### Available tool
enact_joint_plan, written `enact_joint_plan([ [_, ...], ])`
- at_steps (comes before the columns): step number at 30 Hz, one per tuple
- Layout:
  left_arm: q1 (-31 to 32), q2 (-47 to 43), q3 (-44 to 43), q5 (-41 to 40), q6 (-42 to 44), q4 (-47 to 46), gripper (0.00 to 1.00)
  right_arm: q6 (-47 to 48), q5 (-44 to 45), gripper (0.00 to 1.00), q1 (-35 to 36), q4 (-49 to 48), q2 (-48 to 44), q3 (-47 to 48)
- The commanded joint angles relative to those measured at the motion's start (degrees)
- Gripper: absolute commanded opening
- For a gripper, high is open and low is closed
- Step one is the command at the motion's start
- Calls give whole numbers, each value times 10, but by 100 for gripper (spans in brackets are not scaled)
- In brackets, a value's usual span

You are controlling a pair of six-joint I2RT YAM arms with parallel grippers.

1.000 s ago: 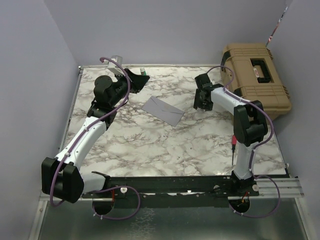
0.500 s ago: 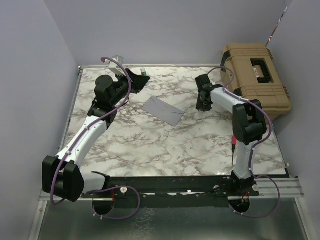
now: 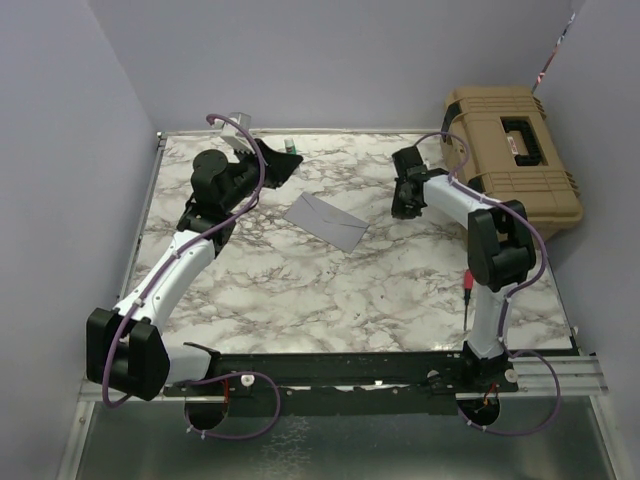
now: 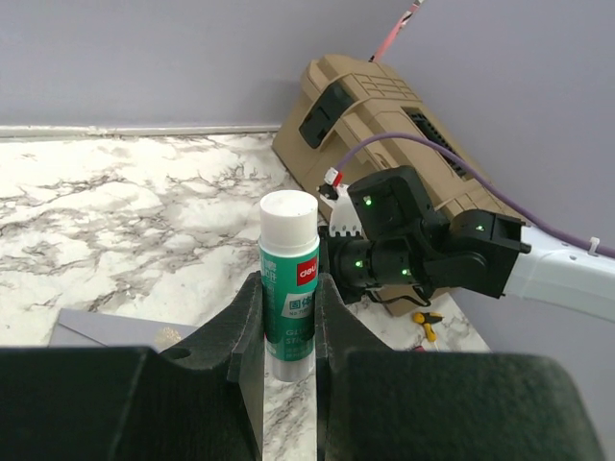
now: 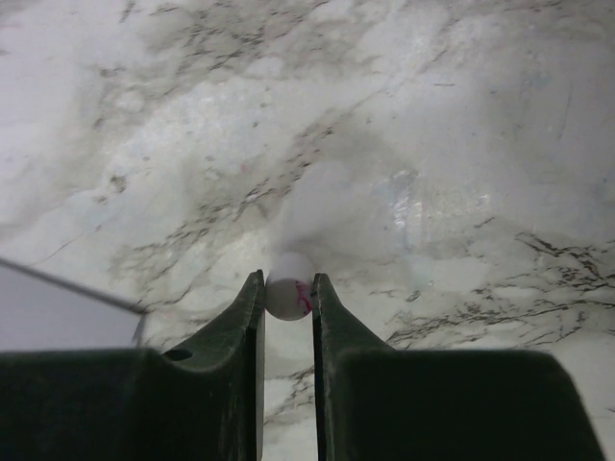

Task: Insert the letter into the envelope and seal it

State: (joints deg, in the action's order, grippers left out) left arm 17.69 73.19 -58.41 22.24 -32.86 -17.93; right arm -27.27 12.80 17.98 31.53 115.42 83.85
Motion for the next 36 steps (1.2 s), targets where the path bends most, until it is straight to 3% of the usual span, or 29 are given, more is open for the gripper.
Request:
enact_joint_plan([
  [1,9,5,2,37,30,-18,0,16,-114,0,-2,-37,-82,-6],
  [11,47,24,-32,66,169,48,0,28,-472,1,-2,-206,-222,-11],
  [16,62,32,-60,102,291,113,0,-14,-621,1,2,-291,-248,-16],
  [23,63,33,-78,117,379,157,0,-54,-688,1,15,-348,-256,-10],
  [36,97,44,-85,130,385,150,0,-52,-687,1,37,-345,-254,-7],
])
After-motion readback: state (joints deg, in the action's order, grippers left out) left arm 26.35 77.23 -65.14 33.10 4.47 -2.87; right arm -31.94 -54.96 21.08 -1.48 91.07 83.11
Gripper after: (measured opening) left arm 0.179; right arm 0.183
